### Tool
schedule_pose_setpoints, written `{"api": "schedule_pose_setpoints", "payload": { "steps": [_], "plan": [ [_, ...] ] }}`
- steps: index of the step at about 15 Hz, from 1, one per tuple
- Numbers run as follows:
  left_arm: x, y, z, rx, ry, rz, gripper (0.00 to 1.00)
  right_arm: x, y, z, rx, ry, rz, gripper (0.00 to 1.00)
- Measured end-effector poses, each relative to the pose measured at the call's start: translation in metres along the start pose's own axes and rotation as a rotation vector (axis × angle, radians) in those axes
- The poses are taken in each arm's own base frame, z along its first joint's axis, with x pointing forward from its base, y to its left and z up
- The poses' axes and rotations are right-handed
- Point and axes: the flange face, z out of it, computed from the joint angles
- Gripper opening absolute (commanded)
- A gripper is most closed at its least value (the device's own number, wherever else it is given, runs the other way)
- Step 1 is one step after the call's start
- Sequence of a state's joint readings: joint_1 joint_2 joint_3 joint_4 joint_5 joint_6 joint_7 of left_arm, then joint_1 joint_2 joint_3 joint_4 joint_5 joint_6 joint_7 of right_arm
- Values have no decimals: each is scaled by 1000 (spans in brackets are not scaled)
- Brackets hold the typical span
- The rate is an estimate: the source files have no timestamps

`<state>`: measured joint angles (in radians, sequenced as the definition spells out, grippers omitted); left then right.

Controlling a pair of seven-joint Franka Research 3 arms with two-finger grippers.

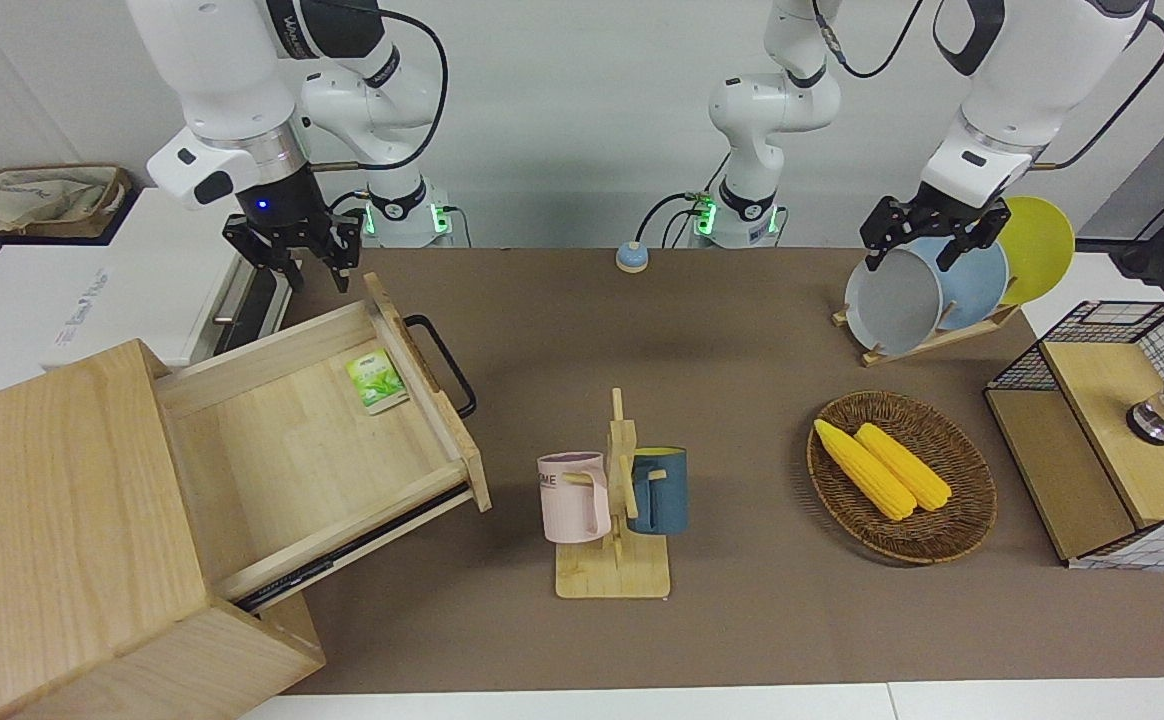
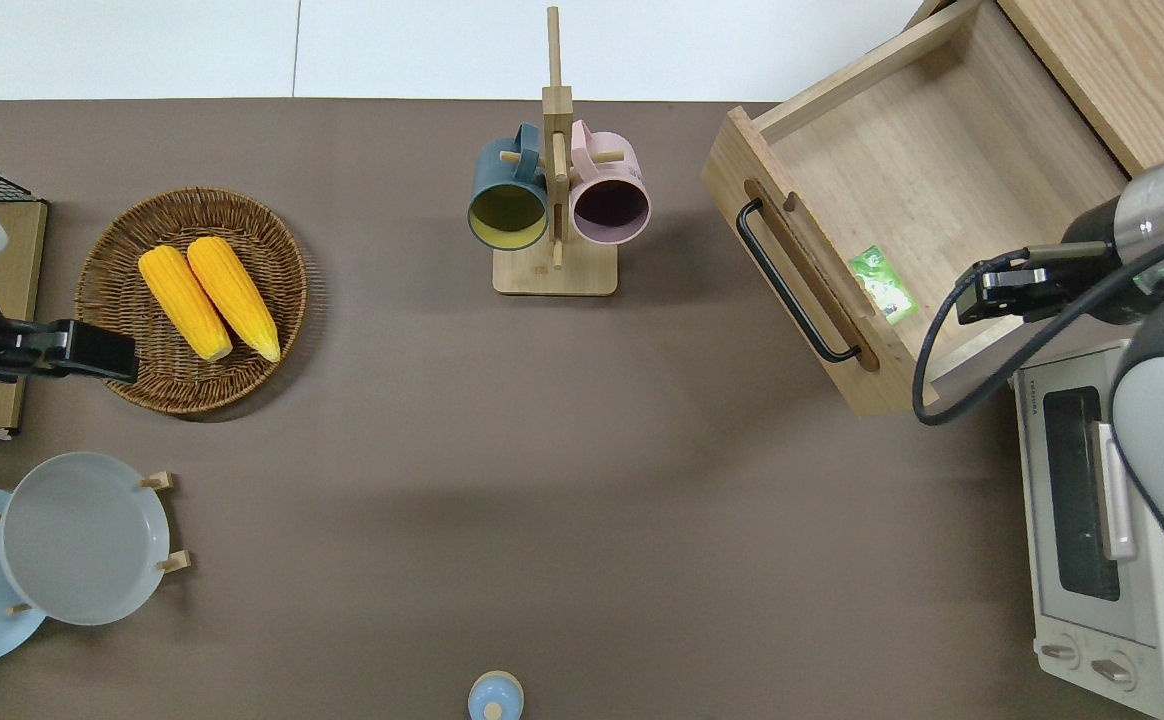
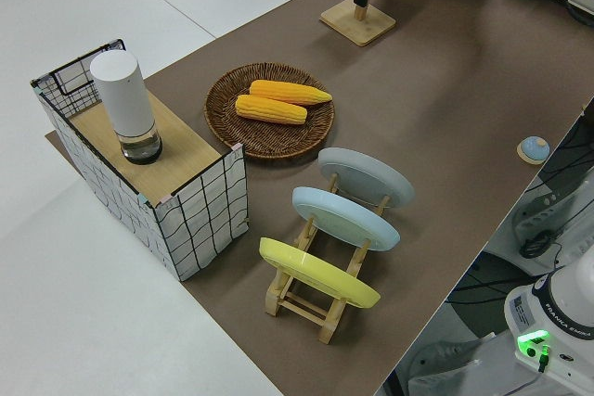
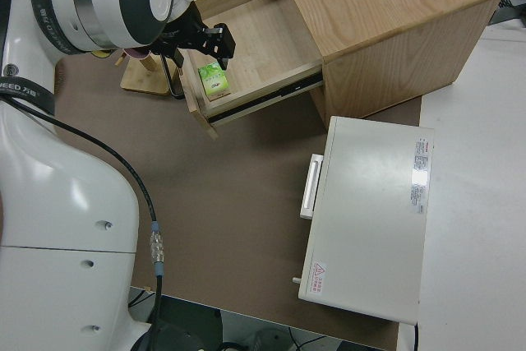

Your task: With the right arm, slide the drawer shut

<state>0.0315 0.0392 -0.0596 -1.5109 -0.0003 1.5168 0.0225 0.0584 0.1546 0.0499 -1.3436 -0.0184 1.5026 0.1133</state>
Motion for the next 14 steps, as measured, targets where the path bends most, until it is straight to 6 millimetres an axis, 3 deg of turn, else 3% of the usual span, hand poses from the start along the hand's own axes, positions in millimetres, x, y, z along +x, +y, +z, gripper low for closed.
{"api": "schedule_pose_setpoints", "payload": {
  "steps": [7, 9, 14],
  "plan": [
    [0, 0, 0, 0, 0, 0, 993, -1, 2, -1, -3, -7, -11, 0],
    [0, 0, 0, 0, 0, 0, 993, -9, 1, -16, -1, 17, -16, 0],
    [0, 0, 0, 0, 0, 0, 993, -51, -7, -76, 7, 93, -23, 0]
  ]
}}
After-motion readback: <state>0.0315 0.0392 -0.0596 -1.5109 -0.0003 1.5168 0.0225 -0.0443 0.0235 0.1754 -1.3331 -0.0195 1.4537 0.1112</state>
